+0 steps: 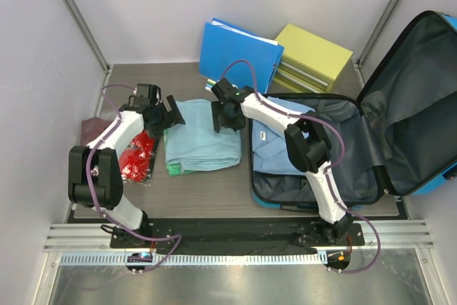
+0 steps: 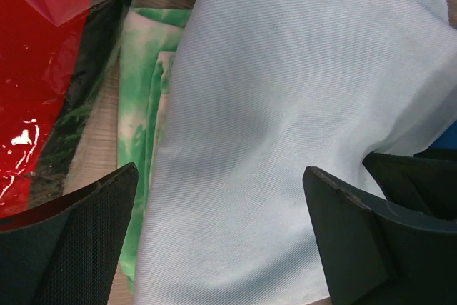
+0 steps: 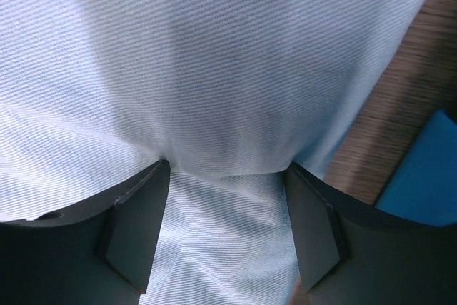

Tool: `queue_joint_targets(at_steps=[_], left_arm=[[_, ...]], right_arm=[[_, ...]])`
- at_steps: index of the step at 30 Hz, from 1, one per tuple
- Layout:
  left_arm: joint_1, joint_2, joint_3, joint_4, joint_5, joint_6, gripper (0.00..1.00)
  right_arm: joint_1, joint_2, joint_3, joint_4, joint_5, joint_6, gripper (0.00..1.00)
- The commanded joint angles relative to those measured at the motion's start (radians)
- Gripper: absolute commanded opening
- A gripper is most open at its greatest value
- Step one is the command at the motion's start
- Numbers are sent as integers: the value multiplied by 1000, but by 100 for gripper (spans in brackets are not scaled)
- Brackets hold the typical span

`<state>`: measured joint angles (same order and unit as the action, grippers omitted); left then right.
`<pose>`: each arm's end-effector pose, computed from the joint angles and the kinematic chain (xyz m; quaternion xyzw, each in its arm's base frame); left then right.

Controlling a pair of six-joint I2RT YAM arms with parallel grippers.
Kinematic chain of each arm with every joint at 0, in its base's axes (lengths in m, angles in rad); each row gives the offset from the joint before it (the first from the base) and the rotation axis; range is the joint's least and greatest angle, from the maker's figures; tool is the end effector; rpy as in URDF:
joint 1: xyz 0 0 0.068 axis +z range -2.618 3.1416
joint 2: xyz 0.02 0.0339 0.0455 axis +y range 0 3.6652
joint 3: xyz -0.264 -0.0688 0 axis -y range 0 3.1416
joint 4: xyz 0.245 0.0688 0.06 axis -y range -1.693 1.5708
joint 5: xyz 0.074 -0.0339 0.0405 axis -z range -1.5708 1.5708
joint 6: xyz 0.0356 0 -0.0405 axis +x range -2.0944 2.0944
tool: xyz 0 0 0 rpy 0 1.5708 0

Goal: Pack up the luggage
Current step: Move the household item to the center of the board, then pick up the household item at the center of the board.

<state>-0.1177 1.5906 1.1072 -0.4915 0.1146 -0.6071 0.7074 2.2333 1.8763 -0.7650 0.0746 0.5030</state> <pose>0.3287 -0.0430 0.2262 -0.2149 0.9300 -0.1551 0.2546 0.3669 0.3102 0.1936 -0.0911 0.9700 0.0966 0.2036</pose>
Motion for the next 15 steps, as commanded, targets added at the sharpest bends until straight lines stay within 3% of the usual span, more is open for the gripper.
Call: queue_joint_targets(at_steps=[1,9,15], left_arm=[[24,-20,-3,-21,-26,30,98],[24,-9,-20,2,0,17,98],[24,9,-63,7,-26,17,98]], right_arm=[[99,81,30,-36,-177,3,71],[121,29,-31,-2,-231,-34,72],[122,-32,-20,-52,-92,-17,74]])
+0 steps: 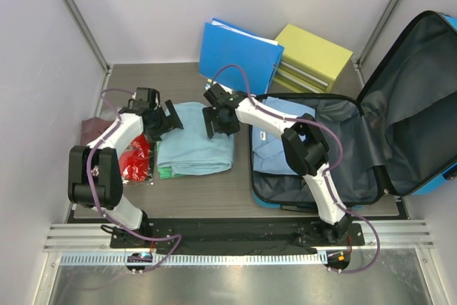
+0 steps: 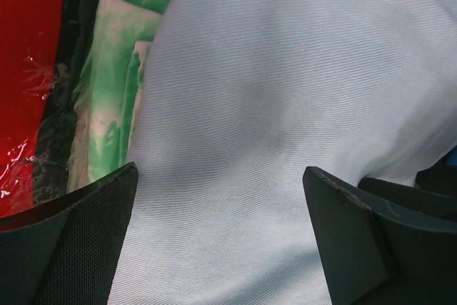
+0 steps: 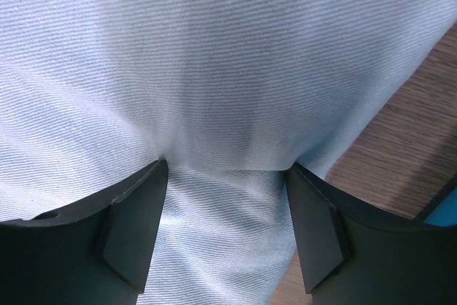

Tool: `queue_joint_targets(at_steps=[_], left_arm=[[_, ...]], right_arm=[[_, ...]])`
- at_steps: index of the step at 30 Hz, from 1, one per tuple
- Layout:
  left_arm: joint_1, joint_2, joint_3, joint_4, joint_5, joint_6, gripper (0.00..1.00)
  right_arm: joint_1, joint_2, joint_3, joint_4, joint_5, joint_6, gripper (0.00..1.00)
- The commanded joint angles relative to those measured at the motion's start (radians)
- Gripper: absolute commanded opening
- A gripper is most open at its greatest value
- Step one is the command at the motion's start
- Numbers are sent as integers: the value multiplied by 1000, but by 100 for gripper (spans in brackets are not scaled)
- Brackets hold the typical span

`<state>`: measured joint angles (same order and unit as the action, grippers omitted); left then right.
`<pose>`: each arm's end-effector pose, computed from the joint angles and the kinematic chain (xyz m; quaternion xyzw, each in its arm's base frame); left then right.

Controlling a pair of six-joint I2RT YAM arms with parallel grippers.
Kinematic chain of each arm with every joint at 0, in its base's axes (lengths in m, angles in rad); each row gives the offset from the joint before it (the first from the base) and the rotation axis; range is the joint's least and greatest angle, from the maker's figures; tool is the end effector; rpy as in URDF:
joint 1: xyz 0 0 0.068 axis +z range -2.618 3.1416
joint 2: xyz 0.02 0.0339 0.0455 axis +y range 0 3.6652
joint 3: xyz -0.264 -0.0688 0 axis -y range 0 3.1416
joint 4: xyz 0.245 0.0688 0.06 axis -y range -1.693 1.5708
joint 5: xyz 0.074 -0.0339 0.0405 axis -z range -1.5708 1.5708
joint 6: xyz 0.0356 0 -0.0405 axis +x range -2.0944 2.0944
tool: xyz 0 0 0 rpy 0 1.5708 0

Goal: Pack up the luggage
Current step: Pick up the household item at the center of the board.

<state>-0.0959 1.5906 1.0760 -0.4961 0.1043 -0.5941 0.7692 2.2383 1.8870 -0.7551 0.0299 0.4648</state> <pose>0.3243 -0.0349 0.2164 -0.2226 0.9337 -0.1405 0.2428 0.3479 0.3353 0.1949 -0.1441 0.9623 0.1213 0.1961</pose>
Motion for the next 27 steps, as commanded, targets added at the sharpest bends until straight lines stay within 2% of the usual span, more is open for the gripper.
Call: queue_joint_targets(at_steps=[1,5,9,17,23,27], left_arm=[[4,14,-36,10,-18,2,98],[4,26,-54,-1,-26,0,98],[4,28,-51,-21,-48,0,98],[2,25,-56,-35,-43,-1,98],[2,-6,-76,2,-8,2,98],[2,-12,-76,10,6,4,98]], right_arm=[[48,-57,-40,-67,-35,31,74],[30,-135,-110,-73,54,60,76],[2,-163,-155,-72,67,89,77],[-19,-100,-157,-12,4,98,79],[-62,-97,-227,98,-123,123,78],[-74,-112,-267,140,-159,124,74]])
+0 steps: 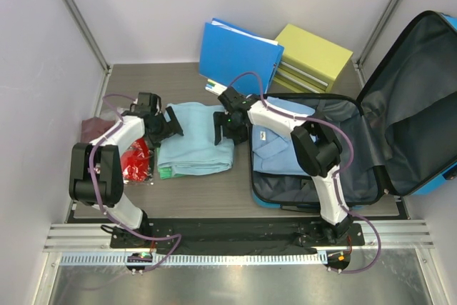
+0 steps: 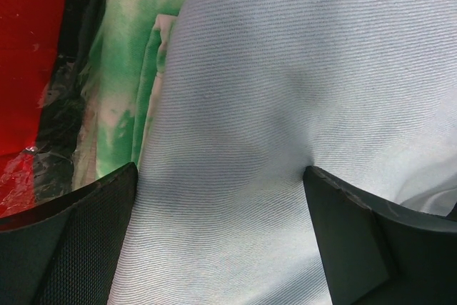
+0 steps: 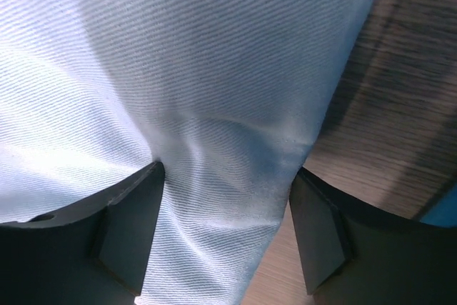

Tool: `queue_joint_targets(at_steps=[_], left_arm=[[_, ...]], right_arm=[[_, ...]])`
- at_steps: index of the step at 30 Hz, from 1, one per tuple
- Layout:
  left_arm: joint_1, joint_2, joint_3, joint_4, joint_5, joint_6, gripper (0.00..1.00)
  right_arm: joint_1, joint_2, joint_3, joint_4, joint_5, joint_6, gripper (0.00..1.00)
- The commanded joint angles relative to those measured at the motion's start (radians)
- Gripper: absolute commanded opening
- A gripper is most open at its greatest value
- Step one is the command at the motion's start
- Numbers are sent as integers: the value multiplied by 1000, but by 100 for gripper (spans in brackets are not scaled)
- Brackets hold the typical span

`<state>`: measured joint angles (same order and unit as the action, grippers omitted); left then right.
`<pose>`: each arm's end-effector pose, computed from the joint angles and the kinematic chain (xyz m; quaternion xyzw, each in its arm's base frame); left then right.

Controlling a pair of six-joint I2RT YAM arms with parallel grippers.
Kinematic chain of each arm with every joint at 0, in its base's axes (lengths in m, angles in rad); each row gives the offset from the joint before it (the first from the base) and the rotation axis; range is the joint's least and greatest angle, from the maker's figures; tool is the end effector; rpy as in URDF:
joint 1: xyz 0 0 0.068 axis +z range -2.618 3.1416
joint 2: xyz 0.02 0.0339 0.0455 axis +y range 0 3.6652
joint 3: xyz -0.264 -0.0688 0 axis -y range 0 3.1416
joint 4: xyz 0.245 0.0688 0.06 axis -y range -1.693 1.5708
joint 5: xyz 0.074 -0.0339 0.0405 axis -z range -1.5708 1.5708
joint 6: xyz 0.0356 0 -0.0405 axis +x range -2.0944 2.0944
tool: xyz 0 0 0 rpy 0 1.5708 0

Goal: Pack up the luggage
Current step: Pick up the household item at the center of the board.

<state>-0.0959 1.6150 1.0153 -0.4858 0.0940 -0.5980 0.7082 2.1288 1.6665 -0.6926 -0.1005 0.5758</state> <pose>0.3170 -0.0339 0.1917 -0.2299 0.9420 -0.1245 0.2102 0.3395 0.2954 0.1818 -0.0750 0.9744 0.1628 0.1357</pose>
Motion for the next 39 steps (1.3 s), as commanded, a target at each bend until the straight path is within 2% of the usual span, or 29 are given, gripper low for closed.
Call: queue_joint_targets(at_steps=[1,4,5,8,9,16,17,18,28,39], left_arm=[[2,-37,-17,0,18,9,98],[2,-35,-17,-2,21,10,98],[2,-38,-17,-2,21,10,98],[2,-55,-15,-7,23,12,98],[2,-66,-14,-10,24,12,98],[2,-138,32,-59,26,6,99],[2,-145,38,-68,26,3,99],[2,-156,43,-69,24,1,99],[5,-259,97,-142,-8,-9,100],[9,-296,51,-158,-20,-3,100]], right_arm=[[-16,-4,-53,85,-33,12,71],[-16,-21,-57,84,-38,9,61],[-16,-29,-62,85,-36,9,53],[-16,-66,-70,82,-15,9,41],[-15,-76,-71,82,-5,10,32],[10,-125,-11,15,32,-4,15],[14,-130,8,12,27,-4,6],[17,-133,18,10,21,-4,1],[50,-185,223,-126,12,6,1],[45,-245,406,-347,44,9,1]])
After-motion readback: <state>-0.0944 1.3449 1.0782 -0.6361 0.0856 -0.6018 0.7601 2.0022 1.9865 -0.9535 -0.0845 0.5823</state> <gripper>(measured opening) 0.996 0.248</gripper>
